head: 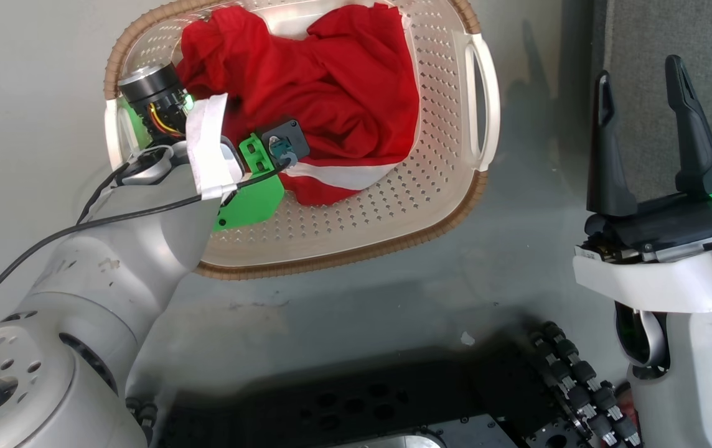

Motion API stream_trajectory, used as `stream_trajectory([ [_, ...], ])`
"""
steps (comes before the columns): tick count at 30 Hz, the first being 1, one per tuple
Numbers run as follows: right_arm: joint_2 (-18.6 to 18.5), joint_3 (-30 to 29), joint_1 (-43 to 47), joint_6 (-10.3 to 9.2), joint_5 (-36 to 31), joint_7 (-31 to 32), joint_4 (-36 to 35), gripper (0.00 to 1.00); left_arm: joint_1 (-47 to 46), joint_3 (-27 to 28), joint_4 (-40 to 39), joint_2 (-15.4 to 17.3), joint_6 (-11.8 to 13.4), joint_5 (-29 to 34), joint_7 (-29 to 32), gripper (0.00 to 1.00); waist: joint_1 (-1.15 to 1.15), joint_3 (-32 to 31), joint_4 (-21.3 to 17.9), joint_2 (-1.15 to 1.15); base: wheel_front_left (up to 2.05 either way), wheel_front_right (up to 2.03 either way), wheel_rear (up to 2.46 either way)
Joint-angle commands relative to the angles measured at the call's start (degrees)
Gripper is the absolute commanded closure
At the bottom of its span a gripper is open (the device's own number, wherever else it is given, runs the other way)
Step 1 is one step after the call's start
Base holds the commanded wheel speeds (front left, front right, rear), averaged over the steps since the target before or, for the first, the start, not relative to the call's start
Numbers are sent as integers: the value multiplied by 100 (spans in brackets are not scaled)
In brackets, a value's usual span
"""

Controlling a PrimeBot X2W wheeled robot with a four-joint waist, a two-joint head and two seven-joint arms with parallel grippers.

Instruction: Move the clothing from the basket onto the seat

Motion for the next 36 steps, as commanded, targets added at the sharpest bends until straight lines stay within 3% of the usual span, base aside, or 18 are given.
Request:
stream_trajectory([
  [1, -2, -15, 5, -8, 1, -18, -16, 0, -57, 4, 40, 51, -14, -81, 0, 100, 0, -24, 31, 0, 0, 0, 0],
  [12, -4, 89, -103, -8, -118, -18, 230, 0, 367, 123, 21, -135, -34, -475, -353, 100, 0, -833, 278, 0, 0, 0, 0],
  [28, -6, 396, 802, -8, 142, -17, 939, 0, 2159, 668, -433, -200, -35, -1550, -1224, 100, 0, -3781, 319, 0, 0, 0, 0],
  [36, -8, 745, 1300, -8, 306, -18, 1188, 0, 3002, 1261, -1315, 25, 145, -2013, -1259, 100, 0, -5007, 167, 0, 0, 0, 0],
])
